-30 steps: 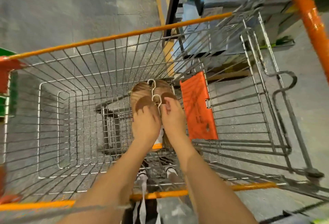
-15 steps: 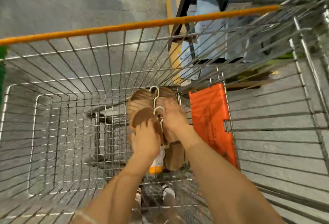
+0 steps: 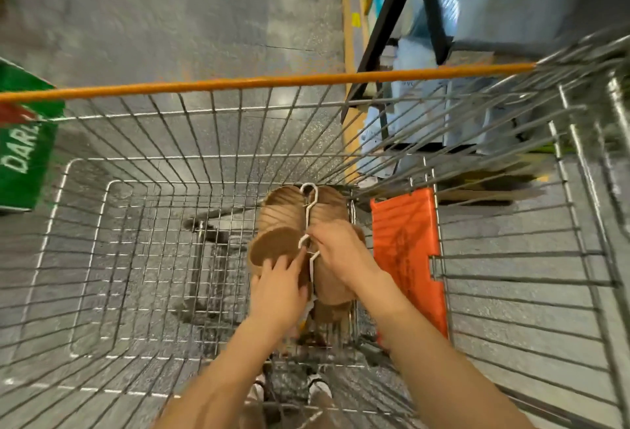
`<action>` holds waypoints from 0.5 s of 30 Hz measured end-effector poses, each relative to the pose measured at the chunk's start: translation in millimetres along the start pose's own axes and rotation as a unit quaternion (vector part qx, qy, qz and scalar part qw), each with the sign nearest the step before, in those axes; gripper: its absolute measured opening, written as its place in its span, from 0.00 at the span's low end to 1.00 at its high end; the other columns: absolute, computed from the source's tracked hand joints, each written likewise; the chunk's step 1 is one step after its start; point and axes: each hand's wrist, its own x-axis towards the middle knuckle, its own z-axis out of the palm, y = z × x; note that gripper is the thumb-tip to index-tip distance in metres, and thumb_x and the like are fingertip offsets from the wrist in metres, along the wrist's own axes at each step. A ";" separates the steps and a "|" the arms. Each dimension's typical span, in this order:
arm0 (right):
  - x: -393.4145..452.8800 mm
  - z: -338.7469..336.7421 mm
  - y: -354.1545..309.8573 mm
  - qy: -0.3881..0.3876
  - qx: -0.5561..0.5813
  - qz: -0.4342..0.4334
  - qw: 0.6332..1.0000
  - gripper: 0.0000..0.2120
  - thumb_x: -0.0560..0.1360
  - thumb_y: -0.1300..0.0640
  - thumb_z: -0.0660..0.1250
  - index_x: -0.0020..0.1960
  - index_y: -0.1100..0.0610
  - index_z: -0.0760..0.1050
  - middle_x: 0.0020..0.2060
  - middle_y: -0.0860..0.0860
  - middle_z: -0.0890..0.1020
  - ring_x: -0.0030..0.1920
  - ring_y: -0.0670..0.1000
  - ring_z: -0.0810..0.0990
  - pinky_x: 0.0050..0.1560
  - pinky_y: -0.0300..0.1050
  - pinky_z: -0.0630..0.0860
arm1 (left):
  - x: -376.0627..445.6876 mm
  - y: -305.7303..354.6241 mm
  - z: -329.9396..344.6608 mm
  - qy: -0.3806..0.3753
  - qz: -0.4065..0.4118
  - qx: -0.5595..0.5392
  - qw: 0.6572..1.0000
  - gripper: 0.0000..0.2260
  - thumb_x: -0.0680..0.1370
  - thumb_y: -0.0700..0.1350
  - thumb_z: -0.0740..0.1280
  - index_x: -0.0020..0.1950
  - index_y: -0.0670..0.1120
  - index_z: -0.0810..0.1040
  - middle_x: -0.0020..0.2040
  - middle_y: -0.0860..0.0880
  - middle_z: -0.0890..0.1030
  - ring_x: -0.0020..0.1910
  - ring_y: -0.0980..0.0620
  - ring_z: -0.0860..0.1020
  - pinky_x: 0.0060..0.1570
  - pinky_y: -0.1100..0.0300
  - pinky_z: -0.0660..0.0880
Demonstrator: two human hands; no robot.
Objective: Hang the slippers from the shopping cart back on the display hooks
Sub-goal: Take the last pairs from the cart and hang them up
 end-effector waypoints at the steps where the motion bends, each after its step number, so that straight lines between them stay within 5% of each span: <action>1: 0.3 -8.2 -7.1 0.011 -0.004 -0.027 1.000 0.10 0.65 0.66 0.61 0.41 0.59 0.80 0.32 0.57 0.82 0.35 0.59 0.81 0.37 0.50 0.76 | -7.9 1.4 -7.8 0.024 -0.007 0.000 1.000 0.27 0.78 0.50 0.59 0.76 0.55 0.53 0.68 0.51 0.67 0.67 0.46 0.63 0.62 0.49 0.69; 4: 7.1 -54.3 -52.1 0.051 -0.014 -0.103 0.993 0.11 0.63 0.67 0.64 0.42 0.60 0.80 0.32 0.56 0.83 0.34 0.56 0.81 0.35 0.47 0.74 | -39.2 4.9 -46.8 0.127 -0.044 -0.011 0.991 0.24 0.78 0.51 0.59 0.74 0.57 0.59 0.67 0.53 0.69 0.66 0.48 0.64 0.60 0.49 0.68; 7: 11.9 -98.6 -111.1 0.093 -0.005 -0.182 0.979 0.10 0.66 0.64 0.62 0.43 0.59 0.80 0.34 0.55 0.83 0.36 0.57 0.81 0.39 0.48 0.74 | -81.8 0.1 -99.8 0.263 -0.060 -0.042 0.962 0.20 0.73 0.48 0.67 0.64 0.55 0.74 0.55 0.50 0.80 0.55 0.43 0.75 0.48 0.44 0.74; 10: 7.3 -141.3 -181.7 0.132 0.021 -0.294 0.946 0.14 0.67 0.61 0.58 0.49 0.58 0.78 0.38 0.55 0.83 0.39 0.55 0.79 0.42 0.48 0.70 | -143.1 -10.5 -145.7 0.393 -0.095 -0.022 0.914 0.19 0.70 0.53 0.59 0.58 0.54 0.79 0.46 0.52 0.81 0.45 0.47 0.75 0.37 0.49 0.74; 15: -27.7 -185.6 -307.7 0.146 0.074 -0.470 0.867 0.10 0.72 0.56 0.59 0.51 0.52 0.75 0.39 0.52 0.83 0.40 0.54 0.78 0.42 0.47 0.67 | -267.2 -20.6 -194.3 0.550 -0.168 -0.009 0.818 0.19 0.71 0.53 0.59 0.58 0.54 0.79 0.45 0.52 0.80 0.44 0.50 0.68 0.37 0.53 0.73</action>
